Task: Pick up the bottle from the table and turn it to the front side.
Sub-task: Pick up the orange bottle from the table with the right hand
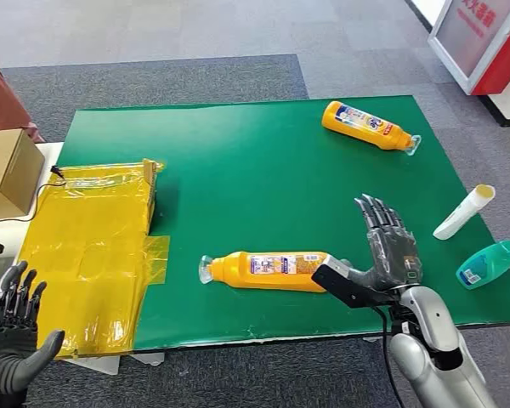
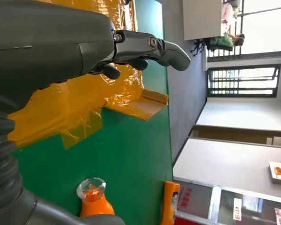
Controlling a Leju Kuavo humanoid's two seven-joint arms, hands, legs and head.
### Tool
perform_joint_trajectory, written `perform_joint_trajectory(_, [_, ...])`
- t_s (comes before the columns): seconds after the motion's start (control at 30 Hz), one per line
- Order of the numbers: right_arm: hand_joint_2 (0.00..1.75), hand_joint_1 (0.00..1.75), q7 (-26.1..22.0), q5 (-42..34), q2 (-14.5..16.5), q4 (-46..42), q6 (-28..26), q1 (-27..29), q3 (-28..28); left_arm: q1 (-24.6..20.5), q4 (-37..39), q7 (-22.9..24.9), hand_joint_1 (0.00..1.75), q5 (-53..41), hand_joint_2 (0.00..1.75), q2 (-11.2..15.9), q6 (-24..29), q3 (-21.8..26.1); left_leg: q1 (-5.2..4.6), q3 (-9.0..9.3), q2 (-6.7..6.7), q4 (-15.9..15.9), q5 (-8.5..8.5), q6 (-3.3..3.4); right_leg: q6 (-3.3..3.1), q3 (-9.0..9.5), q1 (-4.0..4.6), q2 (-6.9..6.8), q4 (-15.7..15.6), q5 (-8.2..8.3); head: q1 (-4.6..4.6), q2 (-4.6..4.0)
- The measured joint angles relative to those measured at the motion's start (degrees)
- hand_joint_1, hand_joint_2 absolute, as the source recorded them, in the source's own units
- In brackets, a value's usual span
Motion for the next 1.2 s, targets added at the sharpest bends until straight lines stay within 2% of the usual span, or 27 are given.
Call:
perform_joint_trajectory(0.27, [1.75,0.00,2.89,7.39,-0.51,1.92,3.98,-2.80,5.52,-0.91,-0.37,0.15,0.00,-2.72,1.75,-0.50,-0.12,0.26,0.00,0.02,0.01,0.00,0.02,0.01,0.00,0.00,0.00,0.00,0.00,0.01,0.02,0.00])
perform_joint_trajectory(0.43, [1.75,0.00,2.93,4.36,-0.48,8.12,8.00,-6.65,10.44,-2.48,-0.29,0.15,0.00,-2.19,1.75,0.29,2.57,-1.28,0.00,0.02,0.00,0.00,0.06,0.03,0.02,0.02,0.00,0.00,0.00,0.04,0.02,0.00])
perform_joint_trajectory(0.67, [1.75,0.00,3.25,-3.90,0.48,16.04,12.77,-13.27,15.93,-5.56,0.15,1.21,0.00,0.79,1.75,3.57,7.49,-5.74,0.00,0.02,0.00,0.00,0.13,-0.01,0.00,0.01,0.00,0.00,0.01,0.08,0.02,0.00])
perform_joint_trajectory(0.9, [1.75,0.00,3.57,-7.52,0.58,19.58,14.27,-17.83,18.43,-5.88,0.28,1.01,0.00,1.95,1.75,5.46,8.22,-7.49,0.00,0.02,0.00,0.00,0.12,-0.01,0.00,0.00,0.00,0.00,0.01,0.08,0.02,0.00])
perform_joint_trajectory(1.2, [1.75,0.00,3.89,-8.70,0.58,21.43,15.51,-20.78,19.96,-5.89,0.28,0.71,0.00,2.62,1.75,5.83,7.58,-7.55,0.00,0.02,0.01,0.00,0.12,-0.01,0.00,0.00,0.00,0.00,0.01,0.07,0.01,0.00])
